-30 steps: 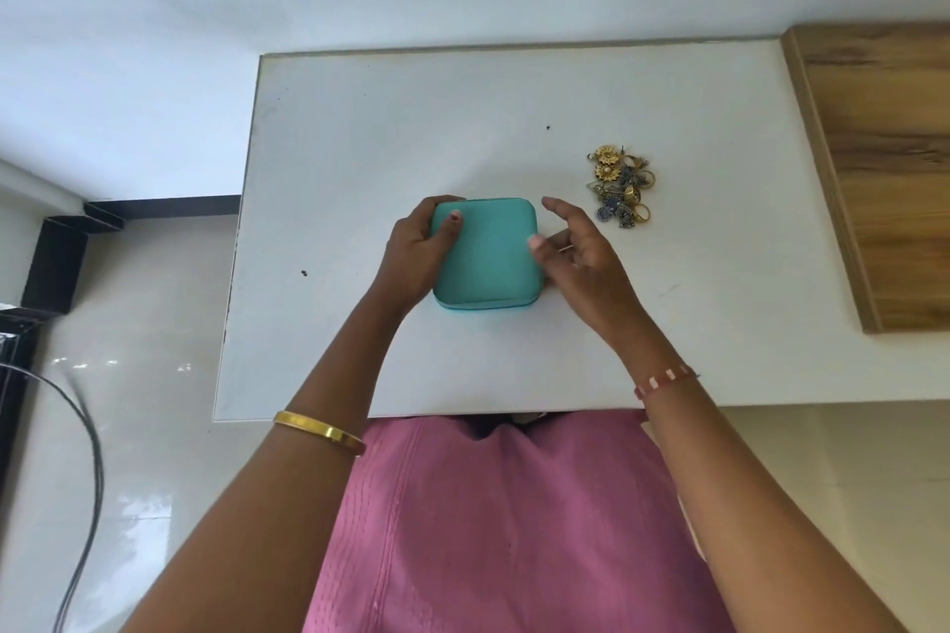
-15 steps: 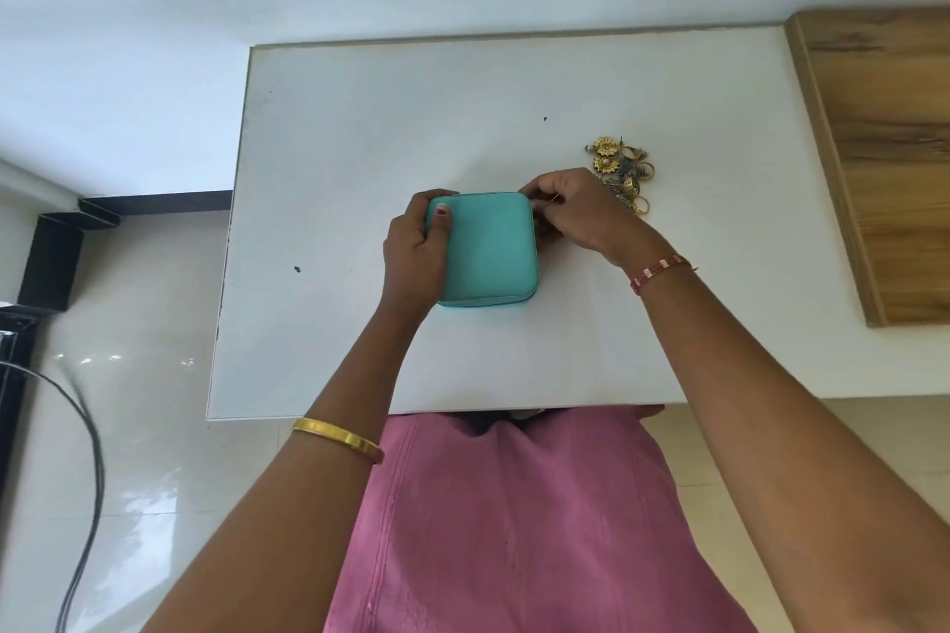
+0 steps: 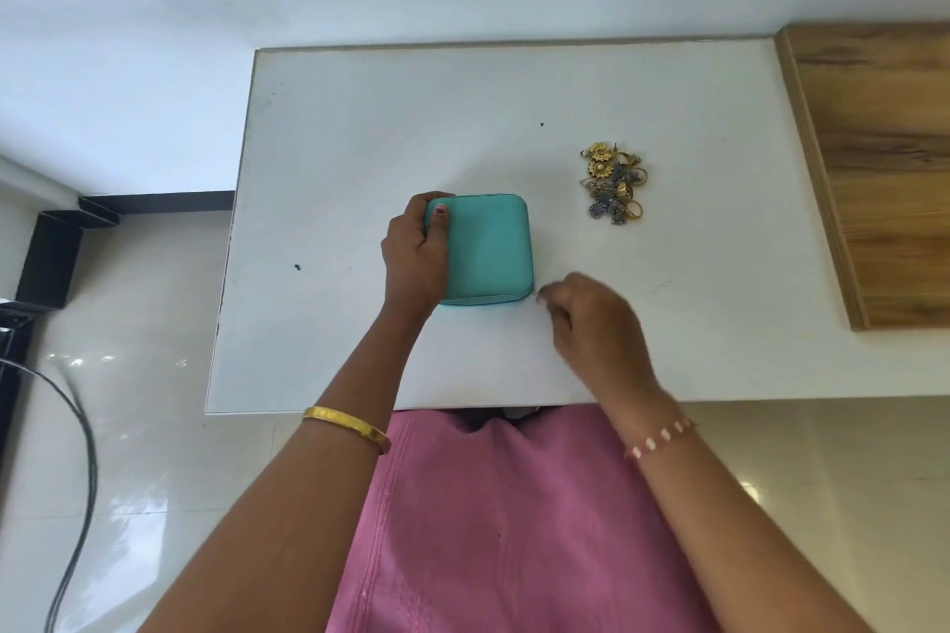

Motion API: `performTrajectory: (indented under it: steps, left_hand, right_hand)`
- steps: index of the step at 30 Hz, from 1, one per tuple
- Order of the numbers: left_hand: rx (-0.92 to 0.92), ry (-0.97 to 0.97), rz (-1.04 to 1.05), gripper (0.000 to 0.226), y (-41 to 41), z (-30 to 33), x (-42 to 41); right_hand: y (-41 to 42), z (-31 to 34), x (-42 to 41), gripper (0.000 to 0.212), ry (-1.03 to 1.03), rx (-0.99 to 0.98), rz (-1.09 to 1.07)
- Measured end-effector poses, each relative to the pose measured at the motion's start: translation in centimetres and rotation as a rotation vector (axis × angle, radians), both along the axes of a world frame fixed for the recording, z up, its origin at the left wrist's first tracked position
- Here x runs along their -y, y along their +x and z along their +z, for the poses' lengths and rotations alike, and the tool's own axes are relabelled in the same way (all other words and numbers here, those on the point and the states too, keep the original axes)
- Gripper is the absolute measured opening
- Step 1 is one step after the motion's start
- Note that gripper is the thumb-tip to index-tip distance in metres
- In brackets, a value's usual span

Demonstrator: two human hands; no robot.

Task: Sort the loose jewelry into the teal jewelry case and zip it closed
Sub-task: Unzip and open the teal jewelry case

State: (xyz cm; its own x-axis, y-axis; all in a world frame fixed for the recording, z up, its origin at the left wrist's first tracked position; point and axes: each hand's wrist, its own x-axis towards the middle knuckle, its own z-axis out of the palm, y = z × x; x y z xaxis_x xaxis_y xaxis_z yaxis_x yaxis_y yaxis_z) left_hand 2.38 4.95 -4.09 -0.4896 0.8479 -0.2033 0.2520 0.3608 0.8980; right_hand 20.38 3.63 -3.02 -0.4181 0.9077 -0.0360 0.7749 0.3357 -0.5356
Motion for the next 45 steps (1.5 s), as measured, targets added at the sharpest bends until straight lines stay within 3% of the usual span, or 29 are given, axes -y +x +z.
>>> performTrajectory:
  steps: [7,11,13,17,19,21,25,27,29,33,35,38,41,45]
  left_hand:
    - [-0.023,-0.026,-0.005,0.045,0.5,0.3,0.1]
    - [0.074,-0.045,-0.031,0.036,-0.3,1.3,0.0]
    - [0.189,-0.051,0.064,0.034,-0.9,1.7,0.5]
    - [0.315,-0.048,0.433,0.030,0.1,2.2,3.3]
    - [0.426,-0.087,0.507,0.030,1.5,2.4,5.0]
    - [0.511,-0.149,0.441,0.030,2.9,2.2,6.5]
    - [0.475,-0.217,0.408,0.022,4.3,2.7,7.4]
    - [0.548,-0.250,0.407,0.009,4.6,3.2,7.3]
    - [0.605,-0.294,0.379,0.015,5.0,3.2,7.4]
    - [0.705,-0.333,0.335,0.004,6.4,3.3,7.1]
    - [0.701,-0.332,0.332,0.016,7.2,3.2,6.6]
    - [0.619,-0.333,0.340,0.006,8.0,3.3,6.0]
    - [0.456,-0.337,0.332,0.021,8.0,3.0,5.9]
    - [0.231,-0.337,0.180,0.022,7.6,3.1,6.3]
  right_hand:
    - [-2.4,0.8,1.5,0.020,-0.129,0.011,0.065]
    - [-1.2,2.8,0.6,0.018,-0.126,-0.225,-0.141]
    - [-1.0,3.3,-0.1,0.011,-0.029,-0.292,-0.179]
    - [-2.4,3.4,-1.9,0.034,-0.027,-0.232,-0.022]
    - [-3.0,3.1,-2.4,0.035,-0.044,-0.164,0.010]
    - [-3.1,2.8,-2.2,0.034,-0.042,-0.157,0.009]
    - [-2.8,2.8,-1.8,0.033,-0.062,-0.159,0.014]
    - [-2.7,3.0,-2.0,0.033,-0.075,-0.164,0.014]
    - [-2.6,3.2,-2.1,0.033,-0.083,-0.163,0.016]
    - [-2.7,3.3,-2.1,0.033,-0.089,-0.187,0.019]
    - [-2.6,3.3,-2.0,0.033,-0.096,-0.203,0.013]
    - [-2.6,3.4,-2.1,0.034,-0.111,-0.214,0.015]
    - [-2.6,3.3,-2.1,0.033,-0.118,-0.214,0.020]
    - [-2.1,2.9,-2.0,0.033,-0.114,-0.236,0.022]
